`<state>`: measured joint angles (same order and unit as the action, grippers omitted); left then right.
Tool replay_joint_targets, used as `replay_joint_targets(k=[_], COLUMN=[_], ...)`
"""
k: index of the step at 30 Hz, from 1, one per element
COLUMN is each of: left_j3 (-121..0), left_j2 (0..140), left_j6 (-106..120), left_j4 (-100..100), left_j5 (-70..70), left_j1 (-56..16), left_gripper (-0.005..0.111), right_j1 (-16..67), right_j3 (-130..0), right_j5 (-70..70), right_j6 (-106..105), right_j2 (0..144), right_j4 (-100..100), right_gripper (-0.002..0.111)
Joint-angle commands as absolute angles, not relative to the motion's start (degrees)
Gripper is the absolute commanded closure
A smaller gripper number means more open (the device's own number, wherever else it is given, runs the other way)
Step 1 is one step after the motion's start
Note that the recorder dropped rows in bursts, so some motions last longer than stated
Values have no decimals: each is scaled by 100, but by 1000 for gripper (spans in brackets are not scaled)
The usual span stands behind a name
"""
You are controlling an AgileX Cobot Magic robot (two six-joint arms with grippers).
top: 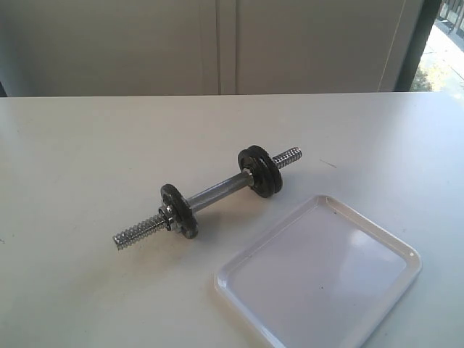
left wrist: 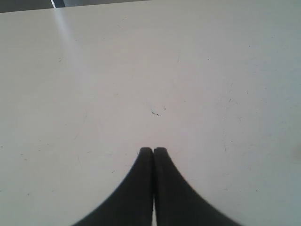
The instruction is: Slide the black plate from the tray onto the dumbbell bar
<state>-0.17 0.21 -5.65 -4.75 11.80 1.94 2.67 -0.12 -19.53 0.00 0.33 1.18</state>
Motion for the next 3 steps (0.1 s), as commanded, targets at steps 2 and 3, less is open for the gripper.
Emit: replay_joint_targets(k=[2,3], left_j3=[0,0], left_j2=[0,0], left_j6=[-601,-601], left_j4=[-455,-455], left_j5=[1166,1166], left_j1=[218,218], left_gripper=[107,107], right_j1=[281,281], right_j3=[0,0], right_j5=[-1928,-1928], right_j6=[0,0], right_j2=[0,0], right_j4=[109,109], right_gripper=[108,108])
